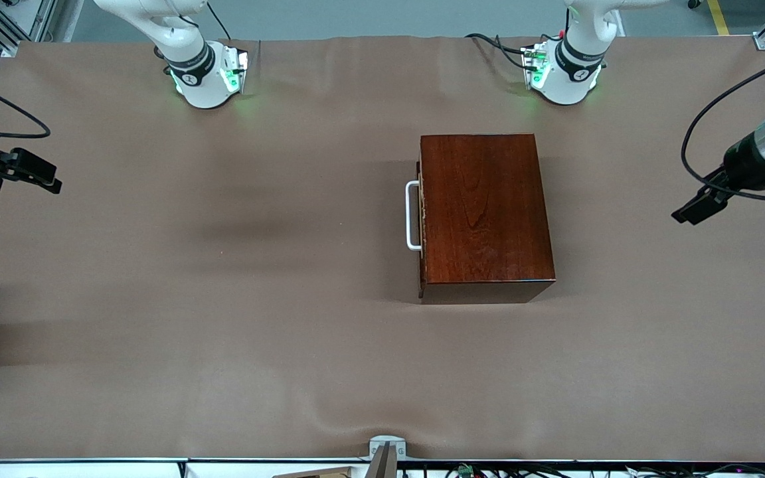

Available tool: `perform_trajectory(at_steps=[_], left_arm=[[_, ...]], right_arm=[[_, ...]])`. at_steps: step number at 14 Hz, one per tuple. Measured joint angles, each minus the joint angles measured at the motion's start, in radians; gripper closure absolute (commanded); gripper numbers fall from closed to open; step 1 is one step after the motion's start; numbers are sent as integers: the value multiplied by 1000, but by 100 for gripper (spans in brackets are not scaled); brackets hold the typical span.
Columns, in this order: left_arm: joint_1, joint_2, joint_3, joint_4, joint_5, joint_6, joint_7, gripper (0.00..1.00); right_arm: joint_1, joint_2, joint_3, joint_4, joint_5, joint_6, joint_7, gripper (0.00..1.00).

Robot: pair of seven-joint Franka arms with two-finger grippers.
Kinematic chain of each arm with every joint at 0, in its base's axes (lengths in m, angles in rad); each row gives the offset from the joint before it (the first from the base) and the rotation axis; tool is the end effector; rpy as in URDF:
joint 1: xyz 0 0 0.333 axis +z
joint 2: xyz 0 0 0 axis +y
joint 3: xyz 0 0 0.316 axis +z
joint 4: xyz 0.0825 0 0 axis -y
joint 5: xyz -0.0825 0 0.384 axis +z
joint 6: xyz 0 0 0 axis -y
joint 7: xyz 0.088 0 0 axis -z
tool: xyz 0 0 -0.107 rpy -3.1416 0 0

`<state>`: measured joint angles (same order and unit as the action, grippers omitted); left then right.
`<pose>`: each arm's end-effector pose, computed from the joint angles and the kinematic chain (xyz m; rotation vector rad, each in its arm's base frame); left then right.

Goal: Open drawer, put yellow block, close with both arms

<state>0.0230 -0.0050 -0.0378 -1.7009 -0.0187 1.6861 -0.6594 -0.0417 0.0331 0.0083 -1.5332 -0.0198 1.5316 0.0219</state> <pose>0.5591 -0.0101 0.5755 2.9652 0.9939 -0.0240 0.5604 -0.0210 0.6204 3.1206 -0.0870 -0.0543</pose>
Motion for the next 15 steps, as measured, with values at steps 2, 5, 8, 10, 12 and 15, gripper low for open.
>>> perform_trajectory(at_steps=[2,5,8,10,12,15], left_arm=[[18,-20,2,-3,0,-12,131,0],[15,-30,-6,-2,0,-16,288,0],[4,-31,-12,21,0,-16,458,0],[-5,-31,-16,33,1,-23,540,0],[-7,-31,-36,39,19,-51,595,0],[-8,-32,-56,52,34,-103,621,0]], right_arm=[[0,0,0,0,0,0,0,0],[0,0,0,0,0,0,0,0],[0,0,0,0,0,0,0,0],[0,0,0,0,0,0,0,0],[0,0,0,0,0,0,0,0],[0,0,0,0,0,0,0,0]])
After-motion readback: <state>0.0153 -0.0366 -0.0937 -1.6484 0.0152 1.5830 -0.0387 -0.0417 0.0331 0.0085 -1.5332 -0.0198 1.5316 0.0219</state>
